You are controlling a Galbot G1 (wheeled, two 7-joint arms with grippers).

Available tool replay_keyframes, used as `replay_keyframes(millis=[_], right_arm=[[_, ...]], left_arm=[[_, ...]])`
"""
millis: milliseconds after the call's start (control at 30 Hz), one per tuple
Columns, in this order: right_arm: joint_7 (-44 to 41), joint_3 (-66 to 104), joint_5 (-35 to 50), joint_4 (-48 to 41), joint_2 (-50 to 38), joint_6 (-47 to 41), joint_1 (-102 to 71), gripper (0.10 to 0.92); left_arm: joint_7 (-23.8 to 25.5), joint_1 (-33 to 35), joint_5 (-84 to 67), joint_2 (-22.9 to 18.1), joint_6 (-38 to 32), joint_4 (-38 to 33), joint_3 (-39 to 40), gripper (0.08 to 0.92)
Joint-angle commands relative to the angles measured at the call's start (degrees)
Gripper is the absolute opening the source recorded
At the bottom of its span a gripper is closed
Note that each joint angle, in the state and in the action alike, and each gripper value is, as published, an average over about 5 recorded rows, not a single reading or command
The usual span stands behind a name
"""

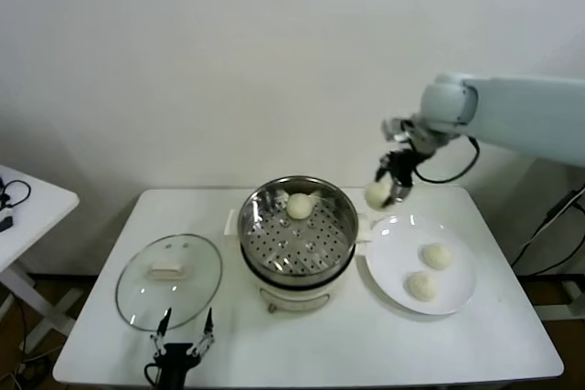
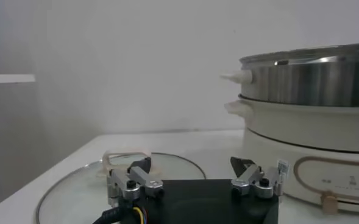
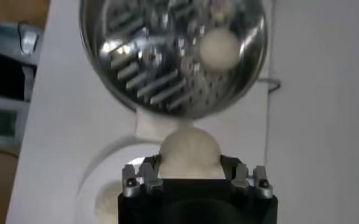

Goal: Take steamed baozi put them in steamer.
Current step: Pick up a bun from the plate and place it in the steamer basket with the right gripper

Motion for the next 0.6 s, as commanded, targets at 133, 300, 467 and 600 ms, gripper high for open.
replay_keyframes(millis=[133, 300, 467, 600], right_arm=[[4.0, 10.6, 11.5, 4.4, 11.7, -6.8, 1.6, 0.662], [5.3, 11.3, 6.5, 0.6, 16.7, -7.2, -8.4, 0.666], [5.7, 9.8, 0.5, -2.7, 18.6, -6.5, -15.2, 0.67], [6.3, 9.4, -2.7, -5.7, 19.6, -5.9, -19.7, 0.67]], left_arm=[[0.1, 0.2, -0.2, -0.3, 0.0, -0.5, -0.2, 0.823], [0.2, 0.5, -0.2, -0.2, 0.1, -1.1, -0.8, 0.823], [0.2, 0.5, -0.3, -0.2, 0.1, -1.0, -1.2, 0.823], [0.2, 0.3, -0.3, -0.2, 0.1, -0.4, -1.3, 0.823]])
